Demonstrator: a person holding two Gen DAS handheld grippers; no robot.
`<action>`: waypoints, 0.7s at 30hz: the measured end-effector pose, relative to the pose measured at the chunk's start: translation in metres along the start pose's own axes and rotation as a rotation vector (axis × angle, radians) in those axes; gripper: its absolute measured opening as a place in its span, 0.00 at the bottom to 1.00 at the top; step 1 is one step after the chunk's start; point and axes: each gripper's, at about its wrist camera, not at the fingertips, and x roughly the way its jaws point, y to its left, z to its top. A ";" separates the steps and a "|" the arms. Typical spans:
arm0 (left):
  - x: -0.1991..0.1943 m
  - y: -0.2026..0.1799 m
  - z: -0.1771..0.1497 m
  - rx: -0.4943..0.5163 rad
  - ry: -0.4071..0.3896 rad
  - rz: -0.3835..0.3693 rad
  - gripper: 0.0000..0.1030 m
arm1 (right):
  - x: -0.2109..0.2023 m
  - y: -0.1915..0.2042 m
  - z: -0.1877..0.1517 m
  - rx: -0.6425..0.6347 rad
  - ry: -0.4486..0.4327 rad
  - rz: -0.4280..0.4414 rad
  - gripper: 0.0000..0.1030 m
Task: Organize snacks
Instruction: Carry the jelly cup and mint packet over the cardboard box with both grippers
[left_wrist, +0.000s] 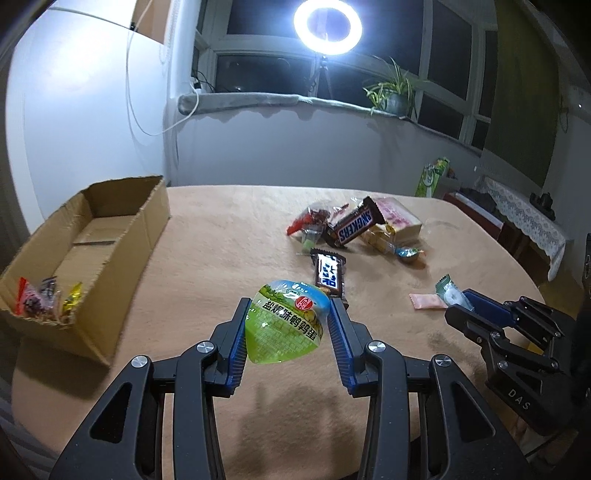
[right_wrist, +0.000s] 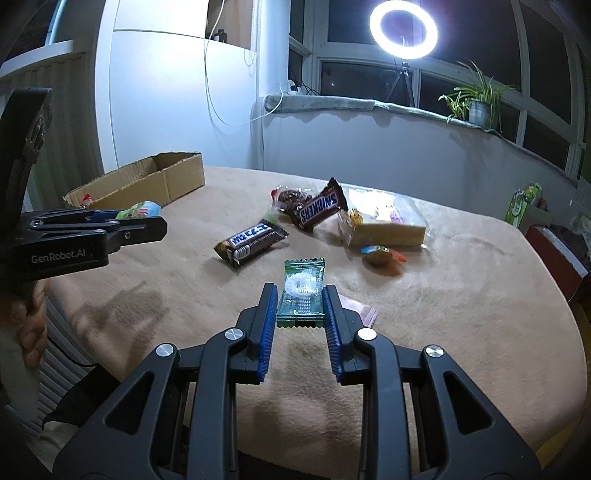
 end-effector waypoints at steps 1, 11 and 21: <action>-0.003 0.002 0.000 -0.004 -0.005 0.000 0.38 | -0.001 0.001 0.001 -0.002 -0.003 -0.001 0.25; -0.023 0.026 0.004 -0.048 -0.063 0.010 0.38 | -0.006 0.019 0.014 -0.041 -0.010 -0.007 0.25; -0.041 0.073 0.014 -0.106 -0.128 0.045 0.38 | 0.005 0.060 0.044 -0.122 -0.027 0.013 0.25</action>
